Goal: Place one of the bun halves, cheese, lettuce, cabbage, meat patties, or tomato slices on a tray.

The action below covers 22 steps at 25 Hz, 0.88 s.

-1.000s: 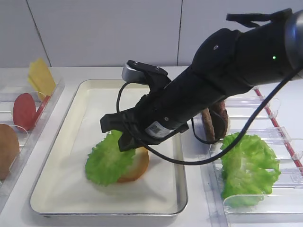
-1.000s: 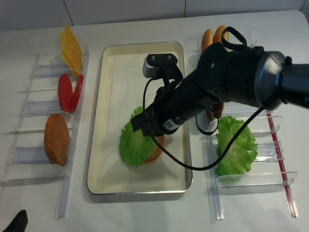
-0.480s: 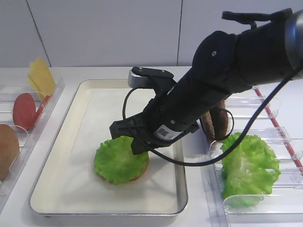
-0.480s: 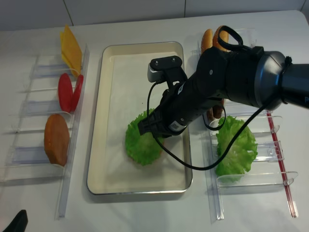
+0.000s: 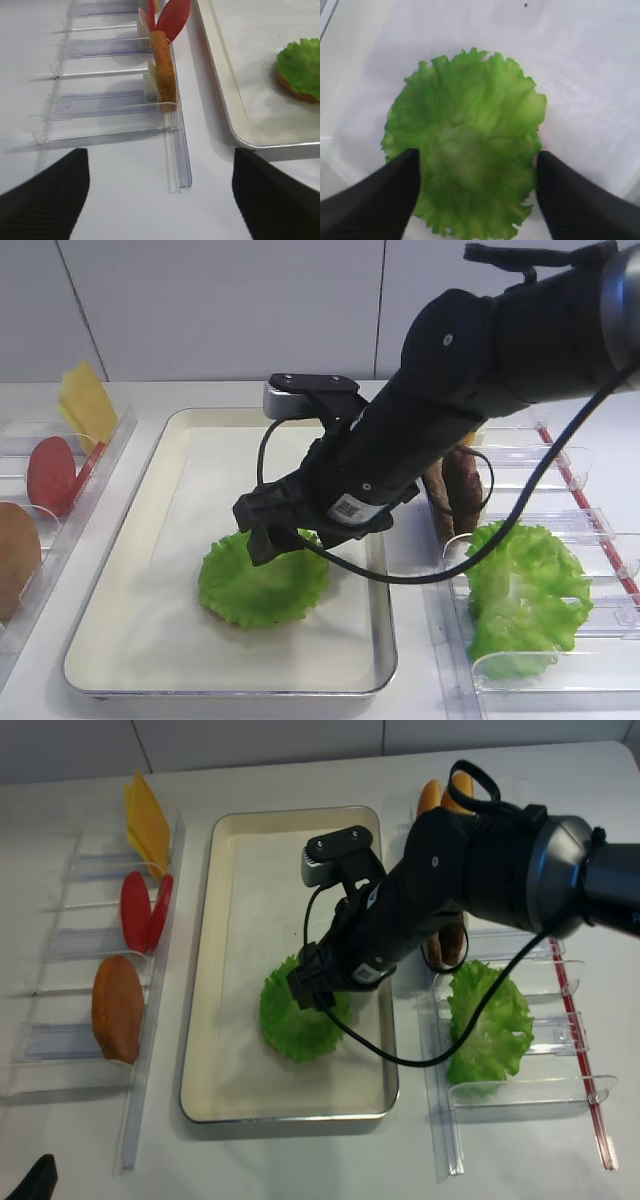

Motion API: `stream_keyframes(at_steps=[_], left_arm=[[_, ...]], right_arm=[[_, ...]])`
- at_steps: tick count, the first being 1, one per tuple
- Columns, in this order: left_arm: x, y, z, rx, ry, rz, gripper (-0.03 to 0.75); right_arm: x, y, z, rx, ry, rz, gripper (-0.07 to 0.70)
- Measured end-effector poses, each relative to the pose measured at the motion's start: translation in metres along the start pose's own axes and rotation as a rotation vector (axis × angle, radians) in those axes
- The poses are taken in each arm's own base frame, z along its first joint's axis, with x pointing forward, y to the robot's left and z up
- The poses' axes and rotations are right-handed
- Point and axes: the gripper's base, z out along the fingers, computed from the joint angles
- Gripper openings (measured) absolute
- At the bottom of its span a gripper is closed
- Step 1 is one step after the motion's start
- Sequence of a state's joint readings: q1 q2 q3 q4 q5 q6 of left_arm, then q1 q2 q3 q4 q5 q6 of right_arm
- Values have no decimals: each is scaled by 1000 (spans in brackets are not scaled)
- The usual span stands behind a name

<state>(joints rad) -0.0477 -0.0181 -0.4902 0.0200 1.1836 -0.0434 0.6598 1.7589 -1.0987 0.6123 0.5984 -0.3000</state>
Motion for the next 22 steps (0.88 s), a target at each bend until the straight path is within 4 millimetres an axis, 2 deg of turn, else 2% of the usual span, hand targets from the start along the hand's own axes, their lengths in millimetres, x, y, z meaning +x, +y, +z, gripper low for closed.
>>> stream_keyframes(at_steps=[4,14,18,22], left_arm=[[0,0,0,0,0,0,545],[0,0,0,0,0,0,545],[0,0,0,0,0,0,545],[0,0,0,0,0,0,545]], right_arm=[[-8,7,-16,14,26,-53,596],[-28,26,-64,56,206,-100,604],[-30,31,-76,56,262,-108,575],[-31,32,-80,66,272,-118,540]])
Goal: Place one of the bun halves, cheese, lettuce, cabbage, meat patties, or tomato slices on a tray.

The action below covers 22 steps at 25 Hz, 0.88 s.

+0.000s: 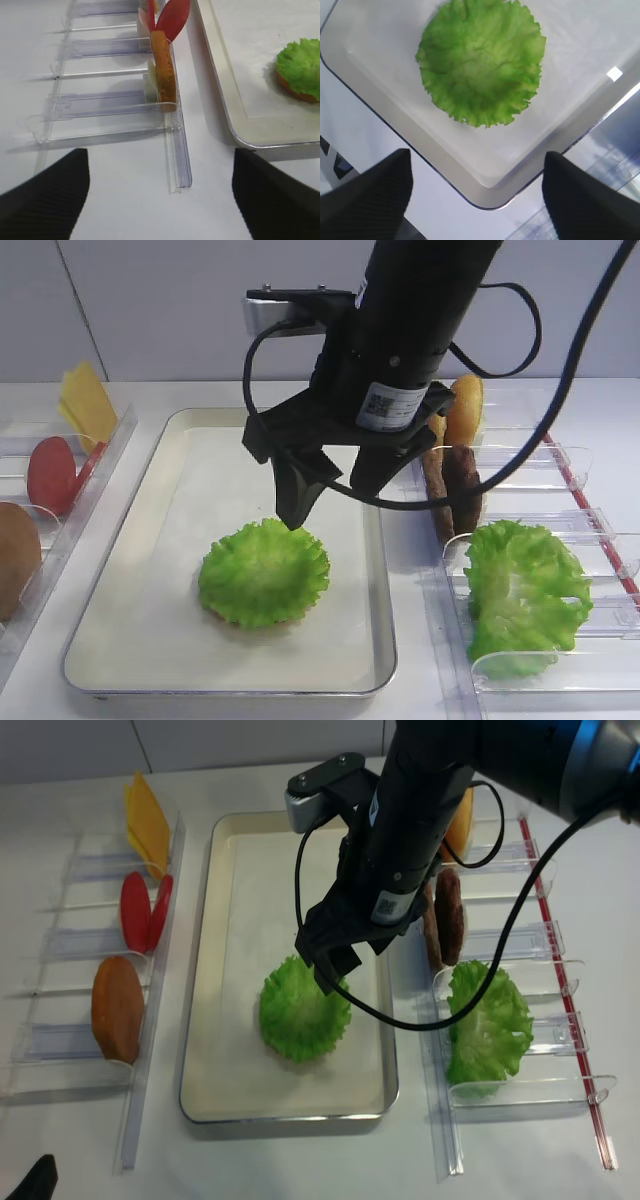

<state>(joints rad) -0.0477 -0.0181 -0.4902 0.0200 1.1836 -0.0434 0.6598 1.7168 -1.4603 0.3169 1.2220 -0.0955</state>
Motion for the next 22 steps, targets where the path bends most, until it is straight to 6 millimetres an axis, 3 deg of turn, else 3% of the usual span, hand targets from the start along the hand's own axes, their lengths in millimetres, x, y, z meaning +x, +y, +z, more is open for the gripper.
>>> stream_keyframes(at_steps=[3,9,15,22], left_arm=[[0,0,0,0,0,0,545],[0,0,0,0,0,0,545],[0,0,0,0,0,0,545],[0,0,0,0,0,0,545]], right_arm=[[3,0,-8,27,-17,20,514],[24,-1,-45,147,-102,48,456],[67,11,-94,162,-234,24,444],[138,17,-116,155,-313,8,423]])
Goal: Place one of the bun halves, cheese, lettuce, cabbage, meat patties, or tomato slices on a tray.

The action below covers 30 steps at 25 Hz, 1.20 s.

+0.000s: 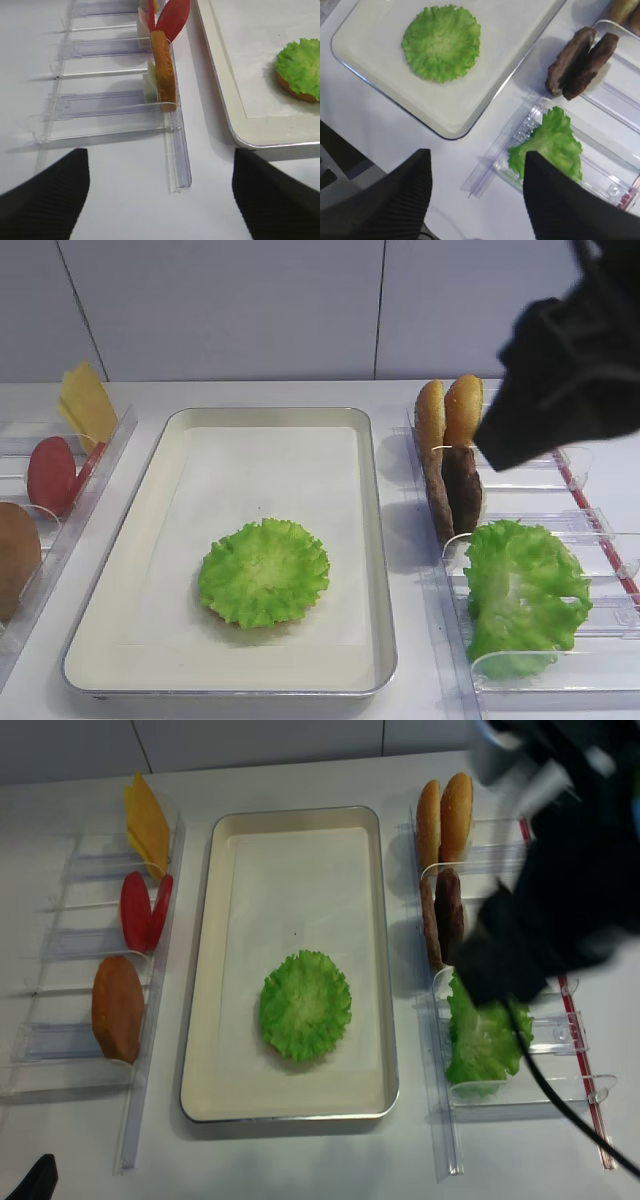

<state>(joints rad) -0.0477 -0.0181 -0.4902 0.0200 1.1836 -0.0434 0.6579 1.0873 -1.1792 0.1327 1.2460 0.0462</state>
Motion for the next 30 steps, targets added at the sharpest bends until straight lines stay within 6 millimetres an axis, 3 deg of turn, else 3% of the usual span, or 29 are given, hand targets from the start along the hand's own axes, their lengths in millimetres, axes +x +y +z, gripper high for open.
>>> stream_keyframes(at_steps=[5,11,20,30], left_arm=[[0,0,0,0,0,0,545],[0,0,0,0,0,0,545],[0,0,0,0,0,0,545],[0,0,0,0,0,0,545]], right_arm=[[51,-6,-15,36,-34,-19,390],[101,-15,-17,83,-73,-39,353],[153,-27,-33,215,-247,72,328],[191,-5,-51,348,-494,159,287]])
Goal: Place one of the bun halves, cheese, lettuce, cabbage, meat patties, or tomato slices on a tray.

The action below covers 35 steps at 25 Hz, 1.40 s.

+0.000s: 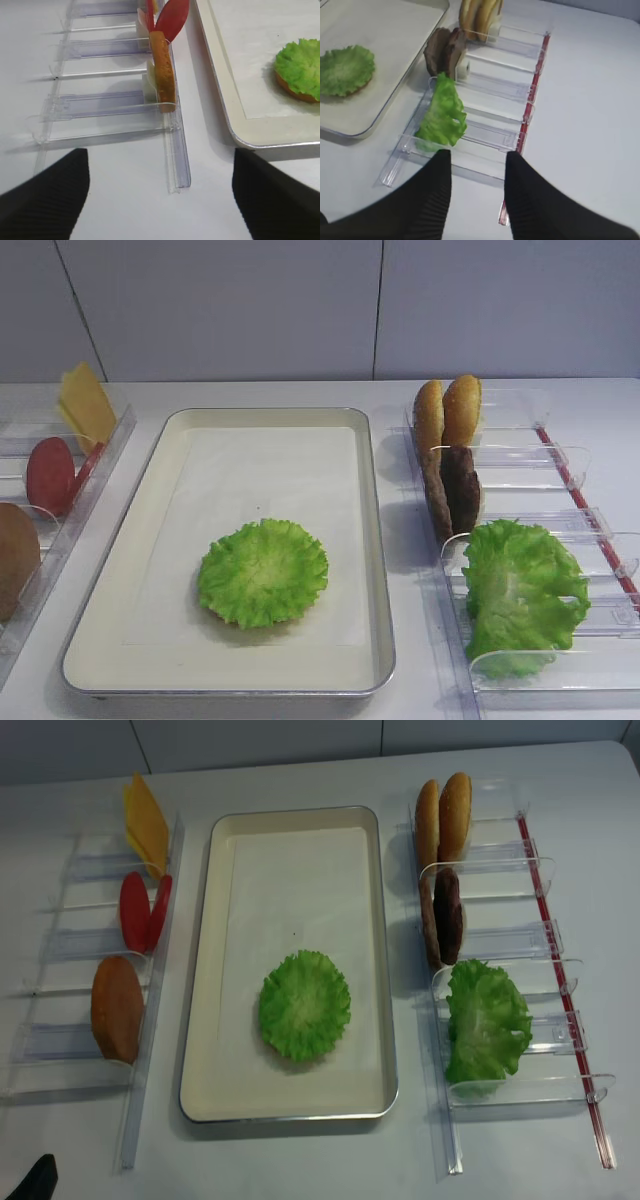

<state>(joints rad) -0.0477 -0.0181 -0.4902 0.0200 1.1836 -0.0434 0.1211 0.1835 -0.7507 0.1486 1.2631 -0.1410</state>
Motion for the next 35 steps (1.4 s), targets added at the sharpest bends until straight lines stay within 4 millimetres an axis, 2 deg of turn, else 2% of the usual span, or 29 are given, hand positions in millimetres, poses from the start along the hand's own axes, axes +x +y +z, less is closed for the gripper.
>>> stream_keyframes(at_steps=[6,10,14,35], left_arm=[[0,0,0,0,0,0,545],[0,0,0,0,0,0,545],[0,0,0,0,0,0,545],[0,0,0,0,-1,0,545]], right_arm=[[24,2,18,76,6,68,278],[36,0,35,89,-15,23,276],[50,1,41,95,-37,-29,276],[53,1,41,102,-44,-30,275]])
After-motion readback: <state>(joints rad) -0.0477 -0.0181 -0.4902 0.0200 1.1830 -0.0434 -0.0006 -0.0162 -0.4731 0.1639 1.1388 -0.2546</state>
